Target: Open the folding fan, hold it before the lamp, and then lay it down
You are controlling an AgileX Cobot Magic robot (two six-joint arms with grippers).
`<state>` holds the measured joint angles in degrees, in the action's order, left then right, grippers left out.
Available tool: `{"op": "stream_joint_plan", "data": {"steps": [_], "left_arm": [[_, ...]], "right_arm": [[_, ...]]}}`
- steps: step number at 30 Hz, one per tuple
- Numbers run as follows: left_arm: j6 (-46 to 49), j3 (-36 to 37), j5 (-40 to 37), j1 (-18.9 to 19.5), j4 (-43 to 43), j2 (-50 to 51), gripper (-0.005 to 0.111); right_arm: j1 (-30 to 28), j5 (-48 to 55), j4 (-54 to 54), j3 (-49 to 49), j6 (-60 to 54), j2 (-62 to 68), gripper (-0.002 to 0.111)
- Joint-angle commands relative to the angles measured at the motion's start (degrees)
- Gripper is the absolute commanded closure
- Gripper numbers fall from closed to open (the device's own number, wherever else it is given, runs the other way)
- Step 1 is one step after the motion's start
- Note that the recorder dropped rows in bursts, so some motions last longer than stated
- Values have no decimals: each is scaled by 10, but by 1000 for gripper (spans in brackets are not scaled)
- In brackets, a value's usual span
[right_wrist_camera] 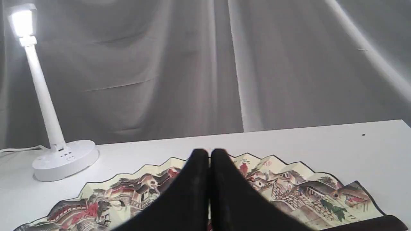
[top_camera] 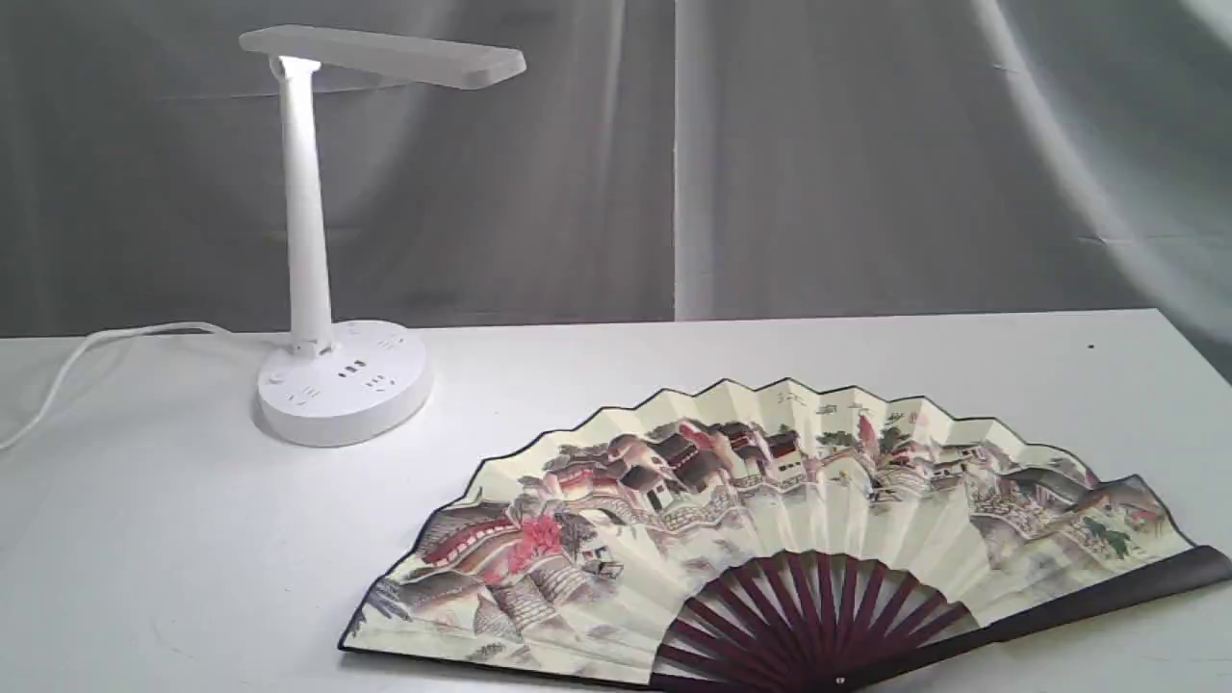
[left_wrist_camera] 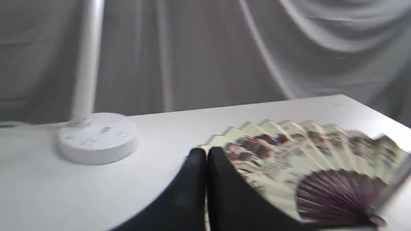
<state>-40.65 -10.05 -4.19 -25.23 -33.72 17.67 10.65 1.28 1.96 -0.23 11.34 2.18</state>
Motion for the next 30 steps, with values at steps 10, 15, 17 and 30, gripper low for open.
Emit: {"op": "stream_joint_plan", "data": {"steps": [10, 15, 17, 30], "left_arm": [[-45, 47, -38, 197, 19, -167, 107], [-43, 73, -38, 197, 16, -177, 107], [-43, 77, -36, 197, 16, -177, 107], [10, 100, -60, 197, 120, -177, 107]], "right_arm": [[3, -1, 5, 2, -3, -2, 108], [3, -1, 5, 2, -3, -2, 108], [3, -1, 5, 2, -3, -2, 108], [3, -1, 5, 2, -4, -2, 108]]}}
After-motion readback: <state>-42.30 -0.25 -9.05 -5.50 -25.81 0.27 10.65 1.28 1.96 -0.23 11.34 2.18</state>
